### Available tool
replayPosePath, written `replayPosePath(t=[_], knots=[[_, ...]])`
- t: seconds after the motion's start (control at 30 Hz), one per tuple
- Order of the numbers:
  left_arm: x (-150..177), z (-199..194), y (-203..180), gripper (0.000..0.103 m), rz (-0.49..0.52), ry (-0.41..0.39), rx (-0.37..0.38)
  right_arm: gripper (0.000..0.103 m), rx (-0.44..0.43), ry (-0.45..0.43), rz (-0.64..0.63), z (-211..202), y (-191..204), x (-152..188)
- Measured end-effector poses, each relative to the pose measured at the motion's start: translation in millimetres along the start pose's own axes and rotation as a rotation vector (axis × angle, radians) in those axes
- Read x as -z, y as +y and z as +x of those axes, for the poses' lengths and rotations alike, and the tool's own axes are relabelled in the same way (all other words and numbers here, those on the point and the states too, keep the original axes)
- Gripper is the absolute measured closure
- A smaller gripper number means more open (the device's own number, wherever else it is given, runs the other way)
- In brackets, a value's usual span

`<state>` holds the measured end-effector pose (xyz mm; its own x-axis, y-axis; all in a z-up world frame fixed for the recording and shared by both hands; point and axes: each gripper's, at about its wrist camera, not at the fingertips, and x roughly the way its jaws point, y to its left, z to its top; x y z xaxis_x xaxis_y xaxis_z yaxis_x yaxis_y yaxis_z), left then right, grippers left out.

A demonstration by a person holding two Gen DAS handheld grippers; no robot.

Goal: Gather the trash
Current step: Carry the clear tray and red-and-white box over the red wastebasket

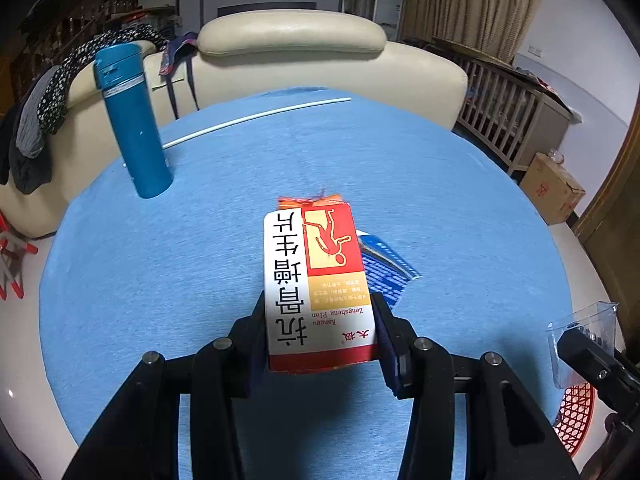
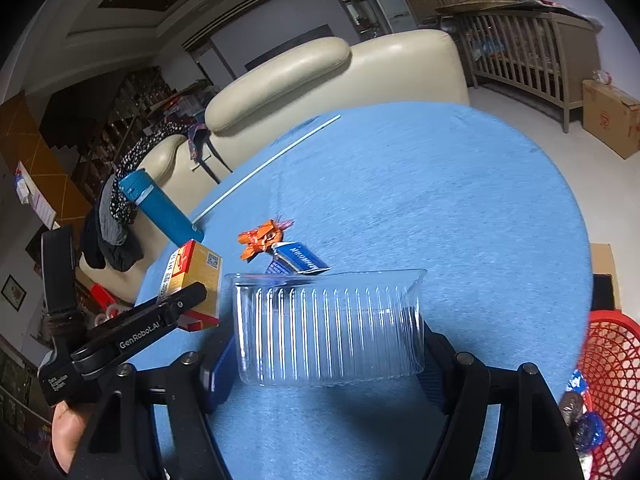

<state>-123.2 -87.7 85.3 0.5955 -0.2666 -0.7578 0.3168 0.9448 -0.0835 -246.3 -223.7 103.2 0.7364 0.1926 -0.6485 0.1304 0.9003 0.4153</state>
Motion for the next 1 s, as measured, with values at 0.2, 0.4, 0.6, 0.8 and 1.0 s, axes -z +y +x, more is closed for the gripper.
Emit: replayPosePath(t=[0.2, 0.4, 0.6, 0.8, 1.0], knots=[[-0.4, -1.4, -15.6, 0.054, 0.030, -0.003, 0.015, 0.026, 0.016, -0.023, 0.027, -15.5, -13.3, 2.2], [0.1, -4.9, -33.5, 0.054, 0.065, -0.003, 0.030, 0.026, 0.027, -0.043, 0.054, -31.9, -26.3, 7.9], [3.0, -9.1, -55.6, 0.054, 0.113, -0.004, 0.058, 0.026, 0.052, -0.068, 0.081, -51.0, -42.3, 14.0], [8.8, -15.2, -81.6, 0.054, 0.166, -0.005, 0.098, 0.026, 0.095, -0.093, 0.119, -72.6, -62.6, 23.0], [15.8, -22.0, -106.8, 0.054, 0.217, -0.006, 0.133, 0.026, 0.139, -0.121, 0.158, -95.2, -83.9, 32.7]])
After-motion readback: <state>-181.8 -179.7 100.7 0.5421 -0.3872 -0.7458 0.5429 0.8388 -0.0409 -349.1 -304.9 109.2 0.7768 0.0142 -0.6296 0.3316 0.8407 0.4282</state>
